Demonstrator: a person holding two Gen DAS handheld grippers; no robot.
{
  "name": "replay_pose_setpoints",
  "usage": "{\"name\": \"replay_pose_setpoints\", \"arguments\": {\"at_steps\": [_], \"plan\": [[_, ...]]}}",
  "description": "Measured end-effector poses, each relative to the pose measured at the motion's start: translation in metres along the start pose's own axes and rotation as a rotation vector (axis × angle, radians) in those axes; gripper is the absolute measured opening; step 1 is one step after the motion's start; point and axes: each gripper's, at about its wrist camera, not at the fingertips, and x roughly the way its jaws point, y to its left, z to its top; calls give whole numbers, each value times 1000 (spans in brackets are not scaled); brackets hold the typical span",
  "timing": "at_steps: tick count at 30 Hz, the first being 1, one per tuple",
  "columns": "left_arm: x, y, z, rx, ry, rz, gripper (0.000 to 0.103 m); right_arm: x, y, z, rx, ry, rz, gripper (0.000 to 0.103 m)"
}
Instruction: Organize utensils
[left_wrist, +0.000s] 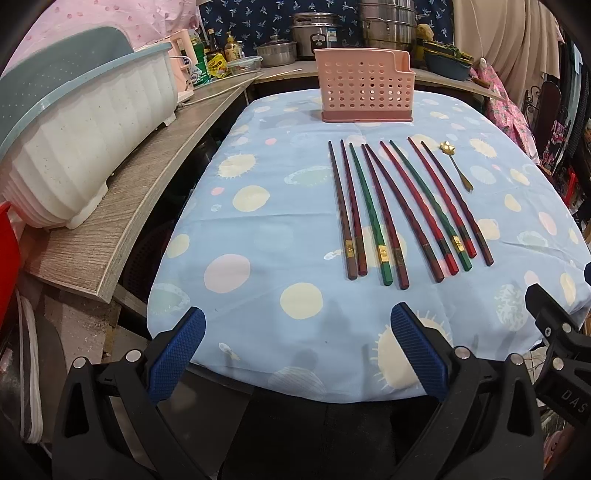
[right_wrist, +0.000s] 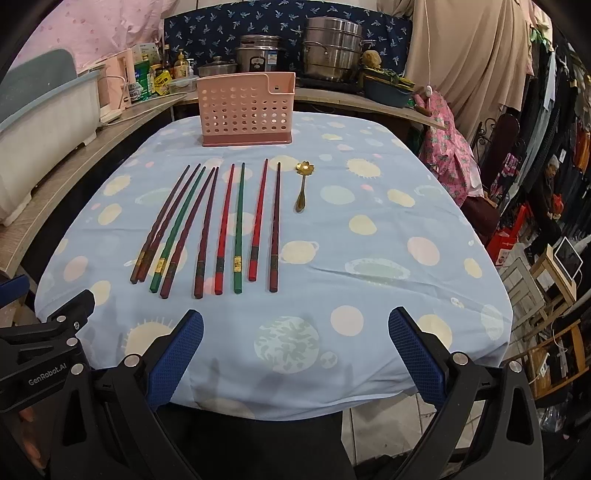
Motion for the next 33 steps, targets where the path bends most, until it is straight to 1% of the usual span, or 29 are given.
{"name": "replay_pose_setpoints", "arguments": {"at_steps": [10,18,26,33], "plan": [[-4,0,-1,1,-14,0,96,-4,5,-2,-12,-10,7,96],[-7,-1,2,-1,-31,-11,96,-8,-1,1,5,-21,3,96],[0,8,9,-52,-36,-42,96,0,-9,6,16,-12,-1,96],[24,4,15,-44,14,-72,96,17,-16,8,33,17,1,96]]}}
